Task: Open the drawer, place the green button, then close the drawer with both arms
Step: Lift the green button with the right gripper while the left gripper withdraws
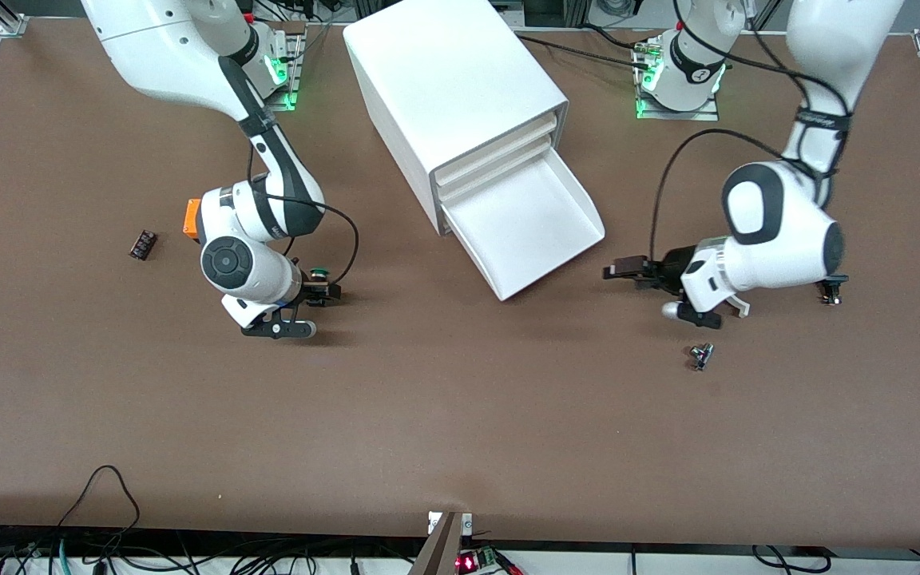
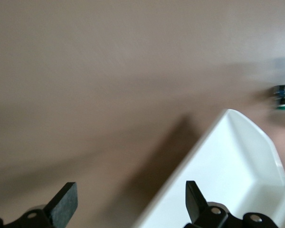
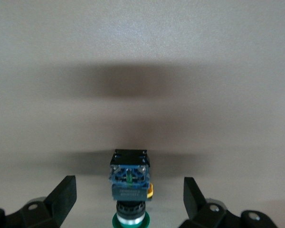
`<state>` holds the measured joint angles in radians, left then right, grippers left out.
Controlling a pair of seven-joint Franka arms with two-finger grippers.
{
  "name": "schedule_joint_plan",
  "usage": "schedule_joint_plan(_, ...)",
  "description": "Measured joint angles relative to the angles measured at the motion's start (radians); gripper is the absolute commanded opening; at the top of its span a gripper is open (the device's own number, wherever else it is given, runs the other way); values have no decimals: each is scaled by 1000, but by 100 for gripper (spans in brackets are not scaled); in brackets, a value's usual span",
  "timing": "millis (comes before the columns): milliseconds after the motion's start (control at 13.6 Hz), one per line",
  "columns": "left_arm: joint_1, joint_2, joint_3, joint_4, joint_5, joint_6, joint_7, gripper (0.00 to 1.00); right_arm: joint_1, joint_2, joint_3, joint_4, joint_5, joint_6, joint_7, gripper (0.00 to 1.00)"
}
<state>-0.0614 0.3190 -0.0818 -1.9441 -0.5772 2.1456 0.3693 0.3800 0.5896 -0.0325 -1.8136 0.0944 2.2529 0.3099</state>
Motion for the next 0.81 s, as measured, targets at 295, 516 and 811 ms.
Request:
schedule_joint_plan(295, 75, -165, 5, 74, 195, -18, -7, 100, 0, 19, -1, -6, 0, 6, 2, 100)
schedule_joint_plan(516, 106, -265, 65, 80, 207, -130, -7, 100, 0, 21, -1, -19, 0, 16, 3, 89)
schedule_joint_plan(811, 115, -358, 126, 81, 208, -259, -7, 100, 0, 19, -1, -35, 0, 18, 3, 57)
